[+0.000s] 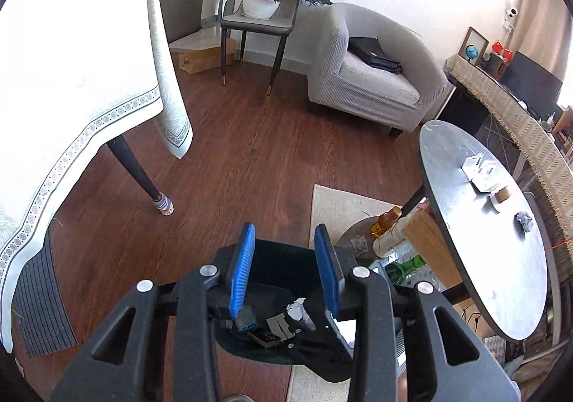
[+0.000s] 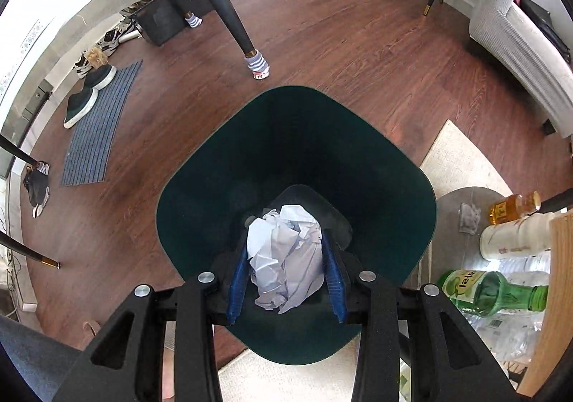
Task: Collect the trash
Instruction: 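Lower the crumpled paper ball into the green bin and open the right gripper, then move both grippers back from the bin to the marble table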
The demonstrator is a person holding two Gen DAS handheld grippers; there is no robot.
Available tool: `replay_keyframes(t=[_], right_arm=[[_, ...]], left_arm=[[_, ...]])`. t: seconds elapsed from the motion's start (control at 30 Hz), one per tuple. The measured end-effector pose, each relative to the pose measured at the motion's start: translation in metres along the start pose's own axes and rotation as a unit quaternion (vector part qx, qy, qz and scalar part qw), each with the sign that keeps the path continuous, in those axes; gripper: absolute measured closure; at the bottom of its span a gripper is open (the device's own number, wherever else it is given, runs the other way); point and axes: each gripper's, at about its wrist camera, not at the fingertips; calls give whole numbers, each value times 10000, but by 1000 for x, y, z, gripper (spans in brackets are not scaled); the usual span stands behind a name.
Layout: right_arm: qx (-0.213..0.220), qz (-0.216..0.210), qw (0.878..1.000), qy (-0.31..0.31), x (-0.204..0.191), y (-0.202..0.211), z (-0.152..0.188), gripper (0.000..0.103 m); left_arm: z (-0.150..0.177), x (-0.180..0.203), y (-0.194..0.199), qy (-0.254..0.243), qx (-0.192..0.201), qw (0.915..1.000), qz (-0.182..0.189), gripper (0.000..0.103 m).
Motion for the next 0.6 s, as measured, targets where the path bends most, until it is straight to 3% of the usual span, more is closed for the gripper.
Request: replay_keyframes(t=[0.13,0.27,0.6], right_arm=[[-92,-52,9999,-78,5,-8,2,61],[-216,-8,9997,-109,8,-13,6,47],[111,-63,9999,75,10,18,16,45]], left_arm=[[-4,11,14,-70,210,9997,86,66],[-7,16,24,-110,398,9990,162,63],[-18,21,40,-165,663,9974,231,62]])
Point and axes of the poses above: each gripper's, at about its wrist camera, not at the fingertips, and y roughly against the way its jaws point, x to its right, z to its underside, and after that the axes turned 7 degrees about -x, right-handed
